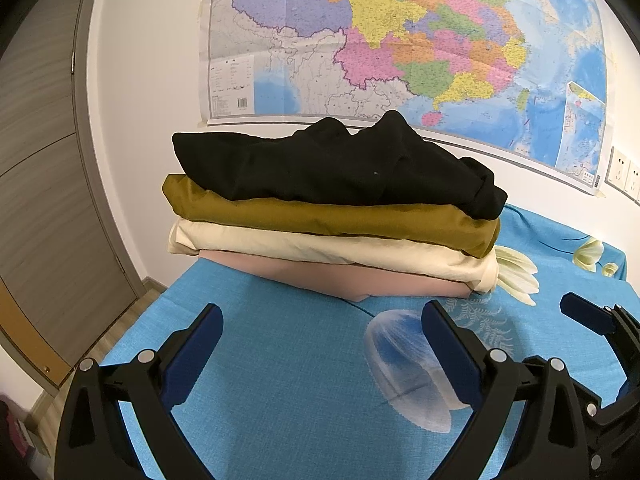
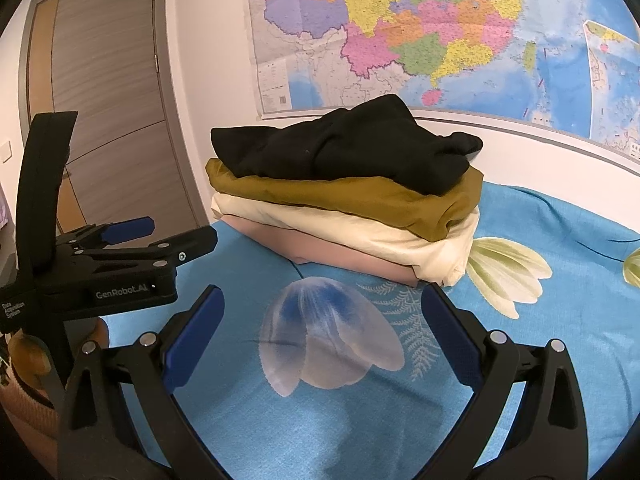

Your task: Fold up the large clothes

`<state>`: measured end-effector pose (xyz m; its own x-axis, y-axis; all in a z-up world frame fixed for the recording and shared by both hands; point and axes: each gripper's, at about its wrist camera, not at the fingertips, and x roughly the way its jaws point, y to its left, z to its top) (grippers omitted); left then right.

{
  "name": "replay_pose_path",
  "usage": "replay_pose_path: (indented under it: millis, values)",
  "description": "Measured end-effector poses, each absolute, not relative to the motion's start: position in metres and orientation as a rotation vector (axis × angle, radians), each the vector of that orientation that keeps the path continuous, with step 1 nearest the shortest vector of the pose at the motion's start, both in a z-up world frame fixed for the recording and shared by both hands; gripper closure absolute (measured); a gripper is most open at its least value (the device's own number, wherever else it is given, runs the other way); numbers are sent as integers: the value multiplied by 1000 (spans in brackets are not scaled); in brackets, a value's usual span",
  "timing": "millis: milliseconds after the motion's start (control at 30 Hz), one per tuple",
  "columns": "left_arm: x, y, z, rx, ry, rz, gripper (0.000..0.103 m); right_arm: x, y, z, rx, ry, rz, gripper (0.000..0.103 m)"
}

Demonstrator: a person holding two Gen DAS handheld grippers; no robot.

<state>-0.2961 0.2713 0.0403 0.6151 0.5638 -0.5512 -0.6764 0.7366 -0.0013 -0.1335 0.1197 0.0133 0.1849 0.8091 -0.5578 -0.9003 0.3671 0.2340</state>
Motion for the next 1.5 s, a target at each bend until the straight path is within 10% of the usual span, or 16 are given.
replay_pose_path:
  millis: [1500]
  values:
    - [-294, 270, 29, -235, 581, 712, 7, -132, 117, 9, -143, 694, 1193, 6]
